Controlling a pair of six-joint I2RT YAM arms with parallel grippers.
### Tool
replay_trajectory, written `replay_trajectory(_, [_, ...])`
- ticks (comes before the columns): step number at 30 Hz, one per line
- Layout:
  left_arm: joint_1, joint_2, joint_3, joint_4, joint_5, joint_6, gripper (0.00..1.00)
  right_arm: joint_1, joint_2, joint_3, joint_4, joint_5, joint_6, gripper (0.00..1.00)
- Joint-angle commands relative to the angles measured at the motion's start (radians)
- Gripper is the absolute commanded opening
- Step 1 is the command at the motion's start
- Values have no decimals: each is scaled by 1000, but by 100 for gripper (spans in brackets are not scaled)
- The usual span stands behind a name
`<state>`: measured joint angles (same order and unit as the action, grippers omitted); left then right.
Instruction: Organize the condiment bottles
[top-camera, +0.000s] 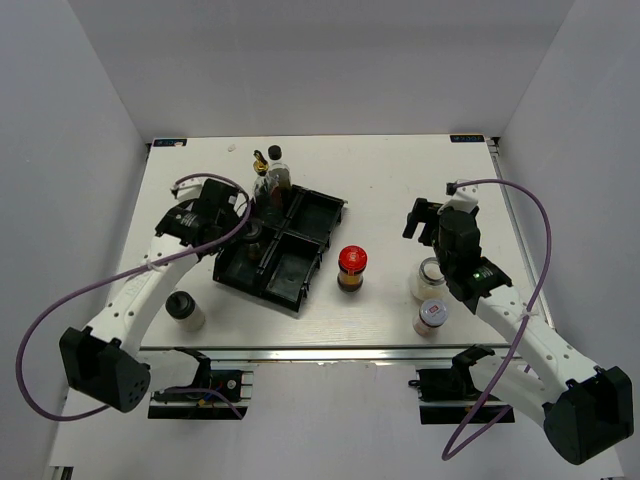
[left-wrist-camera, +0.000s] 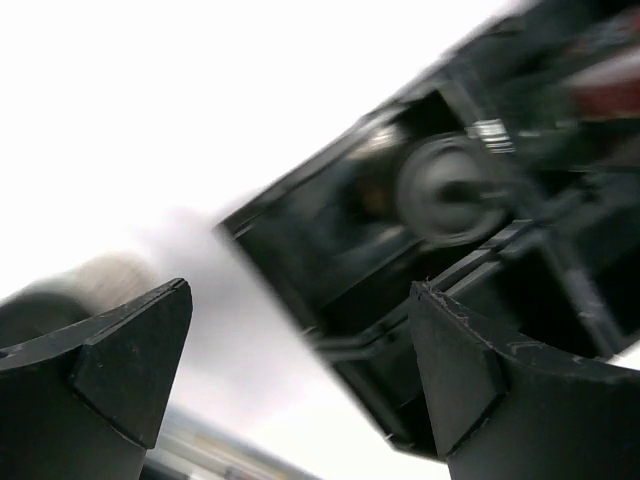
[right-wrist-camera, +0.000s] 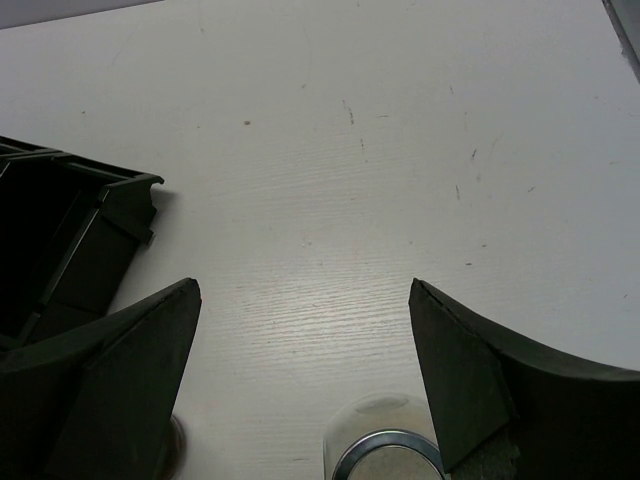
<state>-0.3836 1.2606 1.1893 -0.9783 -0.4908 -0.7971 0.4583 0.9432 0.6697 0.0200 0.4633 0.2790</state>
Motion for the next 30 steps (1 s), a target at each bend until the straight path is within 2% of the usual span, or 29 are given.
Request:
replay_trajectory(1, [-3, -64, 1, -261, -116, -181, 98, -7, -15, -4, 37, 41, -14, 89])
replay_trajectory(2, [0, -97, -8, -331, -153, -210, 98, -6, -14, -4, 37, 44, -15, 89])
replay_trajectory(4, [26, -133, -37, -373, -173, -263, 98, -9, -11, -9, 43, 43, -21, 89])
replay_trajectory(9, [112, -233, -71, -367, -106, -217, 98, -15, 6, -12, 52, 26, -34, 89])
replay_trajectory(16, [233, -279, -134, -435, -48, -175, 98, -32, 46, -10, 57, 25, -40, 89])
replay_trajectory(30, [267, -296, -284, -379, -65, -234, 98, -46, 97, 1, 54, -12, -34, 89])
